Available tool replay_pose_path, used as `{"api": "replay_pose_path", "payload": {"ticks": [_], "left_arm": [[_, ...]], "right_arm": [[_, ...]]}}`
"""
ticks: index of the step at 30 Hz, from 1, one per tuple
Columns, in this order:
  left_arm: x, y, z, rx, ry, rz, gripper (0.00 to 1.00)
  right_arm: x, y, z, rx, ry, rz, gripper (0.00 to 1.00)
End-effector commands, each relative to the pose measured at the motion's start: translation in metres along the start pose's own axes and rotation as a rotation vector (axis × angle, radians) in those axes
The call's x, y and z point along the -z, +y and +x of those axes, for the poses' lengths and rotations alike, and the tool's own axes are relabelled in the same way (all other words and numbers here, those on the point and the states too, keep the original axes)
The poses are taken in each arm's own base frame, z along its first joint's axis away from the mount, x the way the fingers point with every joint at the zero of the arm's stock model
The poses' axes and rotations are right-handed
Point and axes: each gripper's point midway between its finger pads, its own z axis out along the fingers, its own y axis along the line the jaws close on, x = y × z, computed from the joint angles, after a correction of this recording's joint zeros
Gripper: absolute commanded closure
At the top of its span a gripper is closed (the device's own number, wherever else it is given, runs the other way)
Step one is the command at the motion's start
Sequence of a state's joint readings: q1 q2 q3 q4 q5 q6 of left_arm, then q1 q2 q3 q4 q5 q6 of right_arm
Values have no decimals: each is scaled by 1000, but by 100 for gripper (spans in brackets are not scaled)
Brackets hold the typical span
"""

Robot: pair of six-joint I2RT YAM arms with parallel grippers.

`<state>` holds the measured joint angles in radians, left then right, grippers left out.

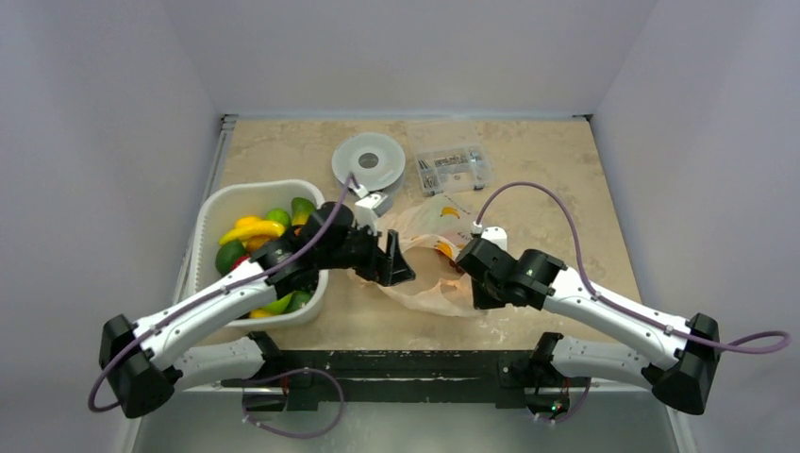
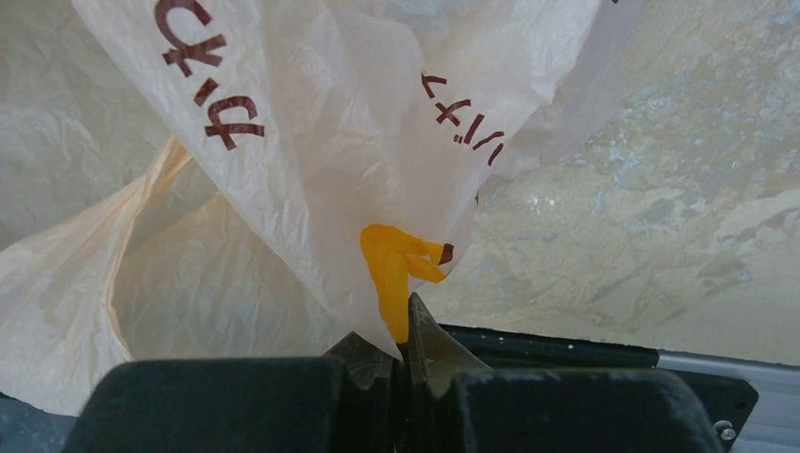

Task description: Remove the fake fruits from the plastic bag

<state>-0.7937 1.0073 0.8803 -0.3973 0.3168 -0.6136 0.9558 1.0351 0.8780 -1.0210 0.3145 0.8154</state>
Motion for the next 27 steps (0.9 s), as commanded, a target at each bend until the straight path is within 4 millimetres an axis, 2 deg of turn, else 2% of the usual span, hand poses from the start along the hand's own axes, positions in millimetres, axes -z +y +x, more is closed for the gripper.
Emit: {"api": "replay_pose_path", "payload": {"ticks": [1,5,8,11,14,16,18,20,27], "left_arm": [[-39,-37,-18,-53,-41,64,30],[-76,-46,-11,-60,-2,27,46],[-101,-44,-3,-67,7,-24,52],[-124,-35,6,-28,22,-60,56],[-138,-25,8,14,6,-96,62],[-145,-10,8,51,-19,-169,70],[-153,-1,8,61,-28,-207,74],[-161,6,10,82,-34,-236,74],[-190,15,8,113,-37,-261,57]], "right_arm": [[10,4,-3,-24,-3,-24,100],[7,20,-6,-62,-30,-117,100],[7,27,-10,-100,-60,-158,100],[7,28,-11,-133,-88,-189,100],[4,21,-6,-147,-86,-166,100],[3,16,-6,-147,-87,-139,100],[4,15,-6,-142,-89,-134,100],[6,16,-8,-145,-100,-145,100],[10,17,-10,-153,-114,-169,100]]}}
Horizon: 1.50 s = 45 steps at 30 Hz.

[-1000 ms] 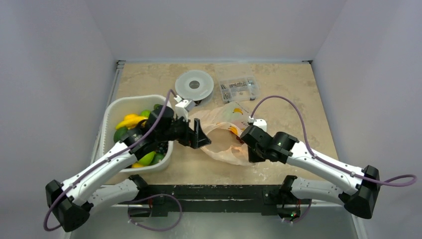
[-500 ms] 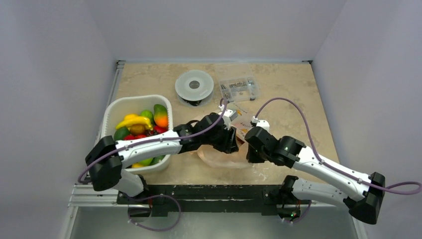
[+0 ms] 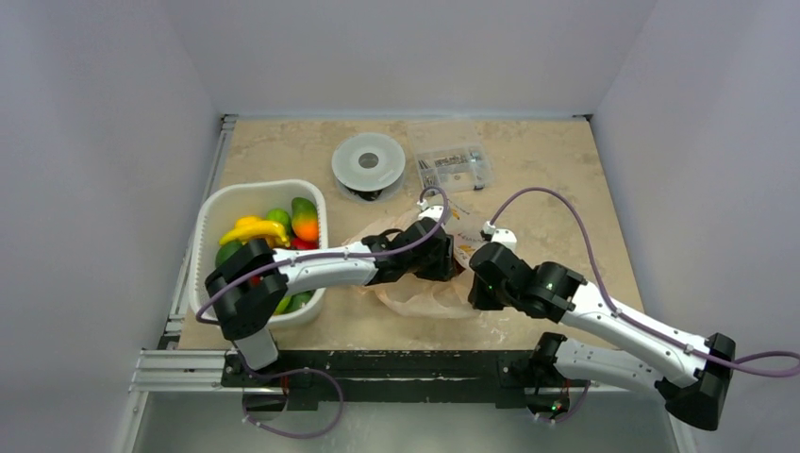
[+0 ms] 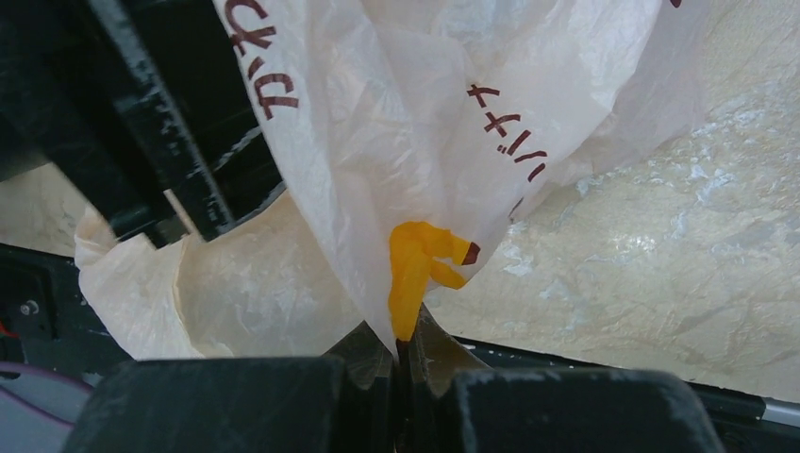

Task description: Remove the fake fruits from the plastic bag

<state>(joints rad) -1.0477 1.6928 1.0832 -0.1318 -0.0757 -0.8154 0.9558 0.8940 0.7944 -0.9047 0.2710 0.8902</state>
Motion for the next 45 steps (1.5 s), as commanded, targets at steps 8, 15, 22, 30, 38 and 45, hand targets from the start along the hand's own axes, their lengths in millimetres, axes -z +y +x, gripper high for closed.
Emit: {"api": "replay_pose_path", "payload": {"ticks": [8,15,22,30,38,45], "left_arm": [[-43,-5,-32,107,-70,-6,42],[-62,-15,-28,126,-40,29,12],[-91,-13,-18,130,-32,32,12],[-104,-5,-1,134,13,22,52],[-46,-19,-30,35,-40,54,100],[-1,-30,-38,-27,-59,115,100]], "right_arm": [[4,6,-8,-25,-46,-40,100],[6,10,-11,-23,-57,-57,100],[6,8,-10,-22,-60,-58,100],[4,-9,-2,-42,-65,-20,100],[-2,-26,-5,-88,-105,71,100],[-10,-34,-6,-135,-122,138,100]]}}
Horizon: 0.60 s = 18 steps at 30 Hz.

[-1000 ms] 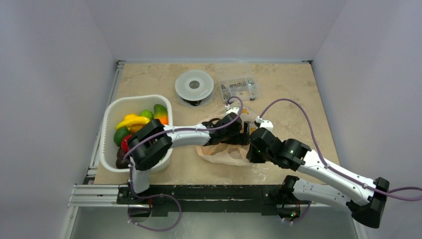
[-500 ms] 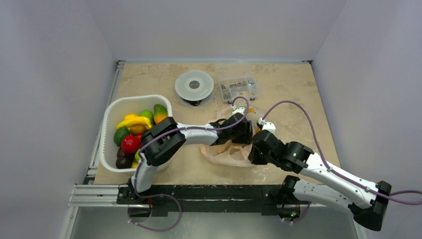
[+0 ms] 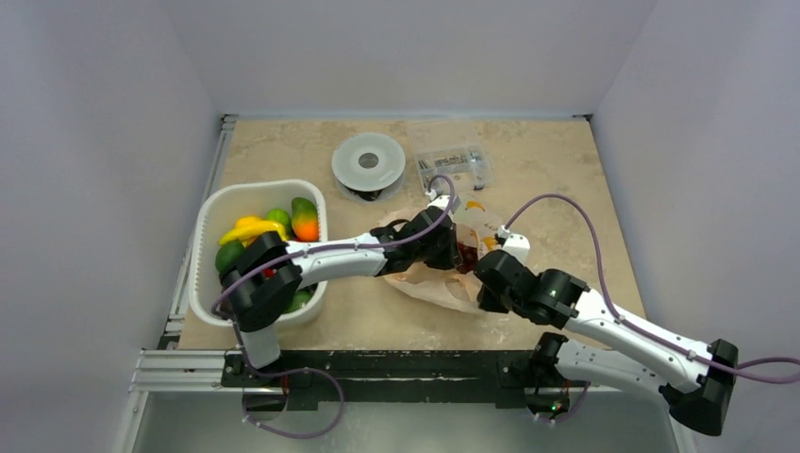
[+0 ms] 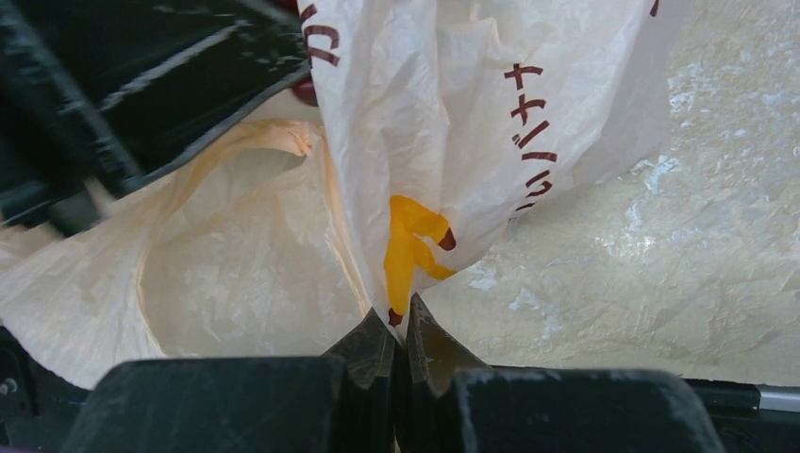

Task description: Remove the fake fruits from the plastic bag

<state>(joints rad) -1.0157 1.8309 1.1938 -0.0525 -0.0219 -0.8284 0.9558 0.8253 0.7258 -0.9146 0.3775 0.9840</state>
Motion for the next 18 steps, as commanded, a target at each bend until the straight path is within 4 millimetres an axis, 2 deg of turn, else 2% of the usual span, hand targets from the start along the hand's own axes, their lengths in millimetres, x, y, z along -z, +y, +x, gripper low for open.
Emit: {"api": "replay_pose_path", "payload": {"ticks": [1,5,10,18], "left_arm": [[37,-16,-18,-74,-43,61,100],[62,-18,-12,-110,-5,76,100],[93,-17,-8,-130,8,91,100],[162,-35,-29,-157,-51,141,100]], "right_arm": [[-7,-9,-5,-43,-45,69,100],[-6,-7,-9,-47,-57,69,100],[-1,-6,-25,-60,-122,74,100],[-7,6,-26,-31,-115,40,100]]}}
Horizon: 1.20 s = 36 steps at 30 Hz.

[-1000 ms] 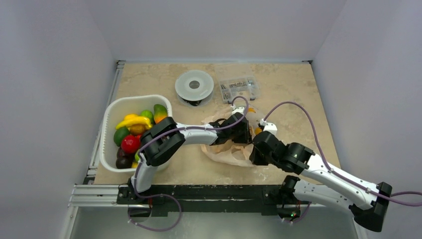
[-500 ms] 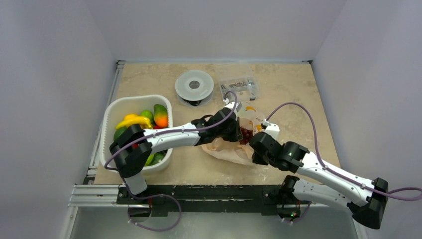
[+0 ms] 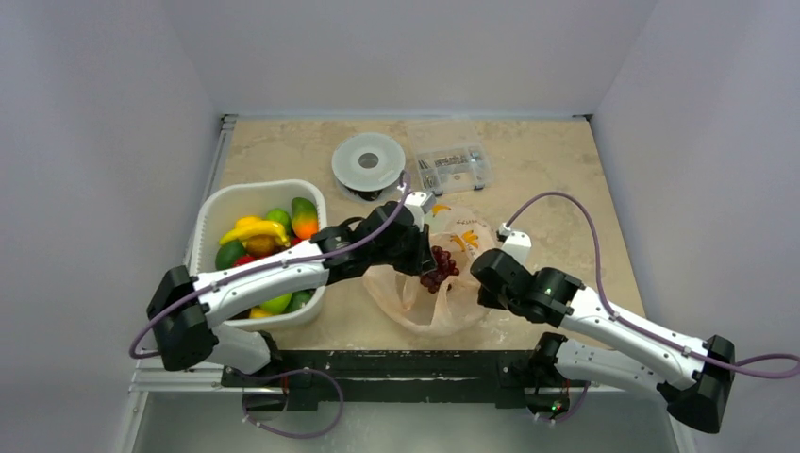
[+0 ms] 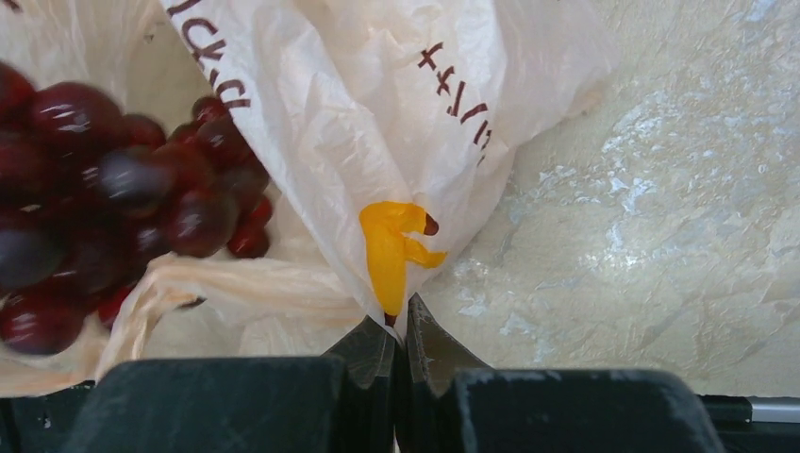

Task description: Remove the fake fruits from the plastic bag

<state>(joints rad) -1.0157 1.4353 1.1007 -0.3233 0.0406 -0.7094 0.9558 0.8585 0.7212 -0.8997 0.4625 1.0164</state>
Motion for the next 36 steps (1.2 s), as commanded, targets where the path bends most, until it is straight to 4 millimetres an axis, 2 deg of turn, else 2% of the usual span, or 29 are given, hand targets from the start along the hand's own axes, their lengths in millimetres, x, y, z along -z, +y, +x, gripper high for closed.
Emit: {"api": "replay_pose_path", "payload": {"ticks": [1,5,10,15,17,21,31,36], "left_arm": [[51,-24,-30,-43,-87,65,100],[82,-31,-48,-66,-141,69,100],[120,-43,-67,-96,-195,95,100],[170,-33,-90,-140,-306,38,100],[188,-20,-96,-145,-337,-7,100],[217,20,-99,-125,-371,-140,100],[280,122,-76,-129,-376,-672,100],[300,153,-66,-112,-401,-852,100]], "right_arm": [[0,13,-14,1,-46,-23,100],[-3,11,-11,12,-27,3,100],[0,5,-18,-40,-70,21,100],[5,-6,-26,-105,-121,53,100],[6,-4,-28,-105,-124,47,100],[4,0,-26,-88,-112,35,100],[4,3,-25,-75,-106,16,100],[4,5,-25,-64,-103,10,100]]}}
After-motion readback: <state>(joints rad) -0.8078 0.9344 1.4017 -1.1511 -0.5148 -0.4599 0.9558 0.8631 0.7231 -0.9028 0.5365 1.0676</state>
